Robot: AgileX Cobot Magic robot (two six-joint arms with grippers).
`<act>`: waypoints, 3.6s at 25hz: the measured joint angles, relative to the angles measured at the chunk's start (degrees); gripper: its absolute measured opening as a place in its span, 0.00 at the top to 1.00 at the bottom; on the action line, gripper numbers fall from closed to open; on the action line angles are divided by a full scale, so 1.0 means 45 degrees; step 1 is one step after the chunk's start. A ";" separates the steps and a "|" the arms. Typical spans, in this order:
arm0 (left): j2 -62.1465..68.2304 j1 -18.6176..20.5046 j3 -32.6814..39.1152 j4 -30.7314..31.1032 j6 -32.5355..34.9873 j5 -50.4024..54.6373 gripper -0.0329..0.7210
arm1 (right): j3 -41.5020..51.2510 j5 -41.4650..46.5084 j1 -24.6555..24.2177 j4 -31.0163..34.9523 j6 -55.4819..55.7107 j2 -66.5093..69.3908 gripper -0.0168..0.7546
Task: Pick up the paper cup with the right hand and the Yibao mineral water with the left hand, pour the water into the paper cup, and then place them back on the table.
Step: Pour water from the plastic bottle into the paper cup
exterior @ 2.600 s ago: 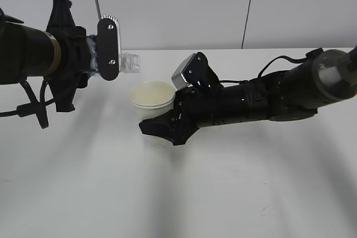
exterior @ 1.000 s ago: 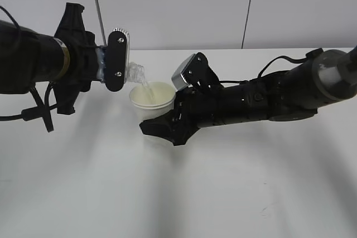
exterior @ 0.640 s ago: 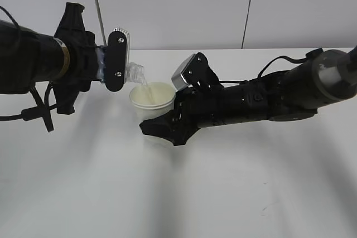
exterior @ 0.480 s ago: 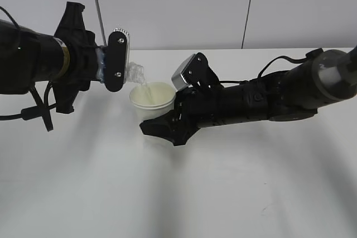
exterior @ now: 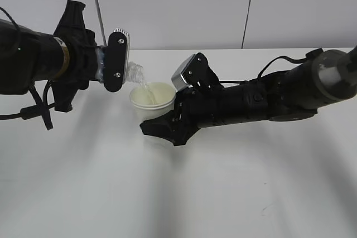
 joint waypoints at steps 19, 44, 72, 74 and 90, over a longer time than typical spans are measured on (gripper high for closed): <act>0.0000 0.0000 0.0000 0.0003 -0.0054 0.0064 0.50 | 0.0000 0.0050 0.0000 0.0000 0.0000 0.0023 0.26; 0.0000 0.0000 0.0000 -0.1074 -0.1833 -0.0204 0.51 | -0.0030 0.0076 0.0000 -0.0023 0.0000 0.0023 0.26; 0.0000 0.0859 0.0000 -0.3196 -1.0201 -0.3841 0.51 | -0.0030 0.0755 0.0000 0.0105 0.0313 0.0023 0.26; 0.0000 0.1249 0.0000 -0.3163 -1.0418 -0.4439 0.51 | -0.0030 0.0762 0.0000 0.0105 0.0336 0.0023 0.26; 0.0287 0.5428 -0.0015 -0.3895 -0.9965 -1.1416 0.51 | -0.0030 0.0790 0.0000 0.1701 -0.0754 0.0023 0.26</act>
